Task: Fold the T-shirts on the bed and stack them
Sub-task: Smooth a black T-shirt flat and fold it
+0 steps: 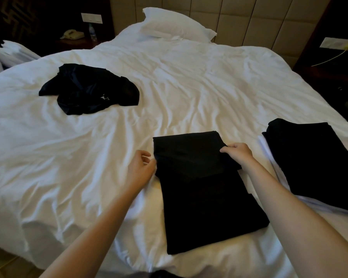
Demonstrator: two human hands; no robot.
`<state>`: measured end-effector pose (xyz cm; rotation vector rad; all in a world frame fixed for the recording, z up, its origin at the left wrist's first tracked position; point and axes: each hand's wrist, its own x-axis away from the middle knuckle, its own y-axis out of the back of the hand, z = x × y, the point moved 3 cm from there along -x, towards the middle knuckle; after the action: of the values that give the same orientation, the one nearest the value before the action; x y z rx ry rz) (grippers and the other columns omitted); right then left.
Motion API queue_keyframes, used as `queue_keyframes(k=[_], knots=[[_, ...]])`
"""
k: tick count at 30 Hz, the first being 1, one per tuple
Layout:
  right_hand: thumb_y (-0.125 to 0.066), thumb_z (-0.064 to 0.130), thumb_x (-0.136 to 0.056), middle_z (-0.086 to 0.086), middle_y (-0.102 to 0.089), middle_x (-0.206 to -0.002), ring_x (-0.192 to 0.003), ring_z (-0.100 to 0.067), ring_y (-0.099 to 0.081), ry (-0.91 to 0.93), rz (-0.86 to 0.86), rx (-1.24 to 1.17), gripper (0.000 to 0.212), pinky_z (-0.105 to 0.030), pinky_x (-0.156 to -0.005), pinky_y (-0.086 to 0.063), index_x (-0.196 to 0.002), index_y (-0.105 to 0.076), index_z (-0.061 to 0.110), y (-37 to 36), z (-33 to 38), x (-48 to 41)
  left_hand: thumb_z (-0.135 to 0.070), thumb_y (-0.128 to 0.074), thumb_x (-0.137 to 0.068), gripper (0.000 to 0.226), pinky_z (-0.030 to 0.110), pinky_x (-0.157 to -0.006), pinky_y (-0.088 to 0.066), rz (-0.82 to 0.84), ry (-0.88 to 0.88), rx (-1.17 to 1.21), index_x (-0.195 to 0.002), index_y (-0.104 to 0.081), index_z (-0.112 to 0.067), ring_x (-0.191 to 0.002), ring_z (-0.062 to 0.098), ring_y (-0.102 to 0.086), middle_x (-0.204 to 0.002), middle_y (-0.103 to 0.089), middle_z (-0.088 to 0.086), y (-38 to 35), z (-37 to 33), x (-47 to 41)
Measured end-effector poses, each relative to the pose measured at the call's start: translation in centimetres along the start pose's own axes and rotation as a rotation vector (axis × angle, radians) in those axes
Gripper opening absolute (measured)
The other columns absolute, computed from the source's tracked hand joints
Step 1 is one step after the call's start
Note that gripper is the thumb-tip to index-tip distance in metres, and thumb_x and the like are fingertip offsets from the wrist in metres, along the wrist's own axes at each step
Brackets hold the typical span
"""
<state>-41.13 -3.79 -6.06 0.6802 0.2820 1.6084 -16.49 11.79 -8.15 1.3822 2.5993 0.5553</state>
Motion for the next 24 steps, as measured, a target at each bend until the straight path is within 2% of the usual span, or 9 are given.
queue_keyframes(k=[2,4,6,9,13,15,17,21,24], knots=[[-0.067,0.024,-0.082,-0.009,-0.063,-0.102,-0.095,-0.026,-0.059,-0.018,-0.013,-0.05,0.028,-0.034,-0.083,-0.05,-0.101,-0.066,0.004,-0.1,0.9,-0.6,-0.028,-0.055,-0.091,0.023,0.027,-0.071,-0.048,0.096,0.073,0.002,-0.107,-0.049,-0.014,-0.078,0.013,-0.056,-0.097,-0.06,0.003,-0.9,-0.6,-1.8],[-0.069,0.028,-0.081,-0.01,-0.063,-0.105,-0.098,-0.028,-0.06,-0.057,-0.013,-0.076,0.032,-0.037,-0.087,-0.051,-0.103,-0.064,0.004,-0.5,1.5,-1.4,-0.035,-0.057,-0.089,0.037,0.035,-0.079,-0.05,0.085,0.116,0.027,-0.117,-0.049,-0.011,-0.082,0.016,-0.058,-0.099,-0.06,0.003,-1.6,-1.1,-3.2],[-0.071,0.032,-0.078,-0.012,-0.062,-0.108,-0.097,-0.029,-0.06,-0.088,-0.001,-0.078,0.043,-0.036,-0.081,-0.05,-0.109,-0.06,0.003,-0.9,1.9,-2.1,-0.038,-0.058,-0.089,0.05,0.031,-0.078,-0.046,0.039,0.149,0.009,-0.127,-0.043,-0.009,-0.091,0.016,-0.056,-0.103,-0.055,-0.001,-2.0,-1.6,-4.2],[-0.073,0.035,-0.077,-0.012,-0.06,-0.112,-0.099,-0.03,-0.059,-0.103,0.036,-0.086,0.056,-0.035,-0.079,-0.047,-0.117,-0.055,0.001,-1.5,2.1,-2.8,-0.039,-0.061,-0.088,0.059,0.026,-0.077,-0.039,-0.001,0.19,-0.001,-0.133,-0.039,-0.008,-0.106,0.019,-0.054,-0.121,-0.054,0.004,-2.4,-1.9,-5.5],[-0.073,0.03,-0.081,-0.015,-0.061,-0.11,-0.096,-0.031,-0.058,-0.081,0.084,-0.063,0.052,-0.034,-0.078,-0.043,-0.117,-0.055,-0.002,-2.1,2.3,-3.6,-0.035,-0.063,-0.087,0.043,0.022,-0.063,-0.039,-0.028,0.167,-0.015,-0.119,-0.051,-0.008,-0.084,0.013,-0.055,-0.101,-0.059,-0.001,-2.5,-1.6,-6.6],[-0.073,0.027,-0.081,-0.015,-0.063,-0.109,-0.094,-0.03,-0.059,-0.07,0.094,-0.081,0.047,-0.033,-0.077,-0.044,-0.115,-0.058,-0.002,-2.2,2.3,-3.9,-0.038,-0.062,-0.087,0.032,0.022,-0.056,-0.038,0.019,0.139,-0.076,-0.098,-0.061,-0.008,-0.072,0.012,-0.056,-0.083,-0.061,-0.002,-2.6,-1.6,-6.9],[-0.073,0.024,-0.081,-0.014,-0.064,-0.104,-0.092,-0.03,-0.06,-0.059,0.1,-0.101,0.041,-0.034,-0.078,-0.046,-0.112,-0.061,-0.001,-2.1,2.4,-4.1,-0.038,-0.063,-0.086,0.033,0.021,-0.053,-0.037,0.043,0.128,-0.105,-0.085,-0.061,-0.005,-0.063,0.013,-0.053,-0.072,-0.058,0.001,-2.7,-1.6,-7.2],[-0.074,0.023,-0.08,-0.014,-0.067,-0.102,-0.095,-0.03,-0.064,-0.01,0.044,-0.16,0.031,-0.039,-0.087,-0.052,-0.099,-0.065,0.001,-2.6,2.6,-4.7,-0.034,-0.061,-0.088,0.032,0.029,-0.062,-0.045,-0.024,0.141,-0.018,-0.09,-0.065,-0.002,-0.069,0.02,-0.058,-0.076,-0.06,0.007,-2.8,-1.8,-8.2],[-0.071,0.025,-0.083,-0.007,-0.063,-0.086,-0.086,-0.025,-0.06,0.042,-0.031,-0.136,0.025,-0.032,-0.076,-0.049,-0.091,-0.064,0.002,-3.0,3.0,-5.2,-0.034,-0.061,-0.088,0.027,0.035,-0.071,-0.05,-0.07,0.171,-0.001,-0.079,-0.063,-0.009,-0.075,0.024,-0.062,-0.071,-0.061,0.003,-3.1,-1.4,-8.8]])
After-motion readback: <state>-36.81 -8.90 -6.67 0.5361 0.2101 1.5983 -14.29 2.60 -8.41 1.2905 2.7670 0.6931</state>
